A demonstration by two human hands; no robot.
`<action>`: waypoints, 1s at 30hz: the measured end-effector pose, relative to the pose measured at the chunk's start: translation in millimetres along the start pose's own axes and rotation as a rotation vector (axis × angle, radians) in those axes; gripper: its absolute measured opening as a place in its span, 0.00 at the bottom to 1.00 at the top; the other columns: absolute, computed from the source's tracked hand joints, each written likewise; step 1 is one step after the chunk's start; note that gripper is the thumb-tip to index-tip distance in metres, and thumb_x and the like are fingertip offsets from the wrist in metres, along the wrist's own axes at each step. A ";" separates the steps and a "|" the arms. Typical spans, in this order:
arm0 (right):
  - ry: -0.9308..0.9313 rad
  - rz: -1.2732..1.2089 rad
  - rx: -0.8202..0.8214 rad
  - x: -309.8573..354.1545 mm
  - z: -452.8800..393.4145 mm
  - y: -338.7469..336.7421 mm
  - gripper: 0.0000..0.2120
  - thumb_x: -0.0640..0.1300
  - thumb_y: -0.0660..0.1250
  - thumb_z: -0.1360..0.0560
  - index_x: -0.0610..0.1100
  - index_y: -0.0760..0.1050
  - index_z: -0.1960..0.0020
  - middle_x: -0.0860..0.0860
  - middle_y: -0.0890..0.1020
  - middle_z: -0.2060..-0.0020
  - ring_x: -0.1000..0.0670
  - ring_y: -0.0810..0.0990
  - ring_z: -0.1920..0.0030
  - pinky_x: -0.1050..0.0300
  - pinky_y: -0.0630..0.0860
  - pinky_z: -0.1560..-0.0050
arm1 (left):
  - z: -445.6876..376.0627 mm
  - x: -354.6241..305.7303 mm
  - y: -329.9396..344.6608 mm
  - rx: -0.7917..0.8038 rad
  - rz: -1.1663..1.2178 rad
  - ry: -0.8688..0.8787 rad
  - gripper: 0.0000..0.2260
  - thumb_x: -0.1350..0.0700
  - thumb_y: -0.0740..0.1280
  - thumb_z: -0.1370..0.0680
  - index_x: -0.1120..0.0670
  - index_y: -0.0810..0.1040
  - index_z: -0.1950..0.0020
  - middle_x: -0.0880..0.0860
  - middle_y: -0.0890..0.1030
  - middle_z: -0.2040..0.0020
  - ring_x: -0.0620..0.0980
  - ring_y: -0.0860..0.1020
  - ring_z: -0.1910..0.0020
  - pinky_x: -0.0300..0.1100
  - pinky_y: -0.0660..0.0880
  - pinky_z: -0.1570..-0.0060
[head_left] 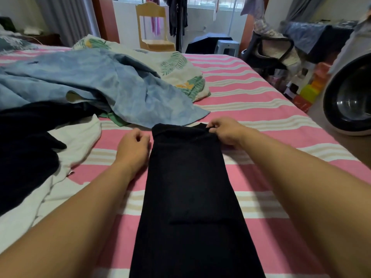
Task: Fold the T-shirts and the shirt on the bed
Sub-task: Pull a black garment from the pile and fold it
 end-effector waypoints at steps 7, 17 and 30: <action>0.039 0.120 -0.026 -5.7 -6.8 -3.9 0.09 0.39 0.67 0.21 0.45 0.77 0.61 0.43 0.81 0.58 0.45 0.78 0.57 0.50 0.78 0.53 | -4.8 -4.0 20.2 0.172 -0.073 0.008 0.26 0.26 0.63 0.29 0.49 0.80 0.59 0.45 0.83 0.63 0.55 0.81 0.55 0.54 0.75 0.43; 0.100 0.060 -0.035 -9.5 -5.7 -6.1 0.09 0.45 0.66 0.19 0.41 0.77 0.55 0.43 0.79 0.61 0.43 0.77 0.58 0.42 0.81 0.49 | -3.1 -7.9 5.4 0.060 0.078 0.016 0.16 0.51 0.63 0.18 0.61 0.75 0.59 0.54 0.76 0.64 0.50 0.71 0.63 0.47 0.67 0.63; -0.135 0.580 -0.131 14.6 28.6 20.9 0.34 0.68 0.49 0.20 0.56 0.49 0.18 0.46 0.52 0.19 0.40 0.50 0.20 0.39 0.51 0.22 | -38.4 8.1 33.9 0.215 0.058 -0.177 0.17 0.42 0.72 0.23 0.55 0.75 0.48 0.54 0.79 0.56 0.53 0.77 0.60 0.45 0.76 0.62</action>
Point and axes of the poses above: each hand's wrist, its own z-axis away from the middle knuckle, its own y-axis out of the palm, x = y × z, the point moved 8 cm from there along -z, towards the middle knuckle
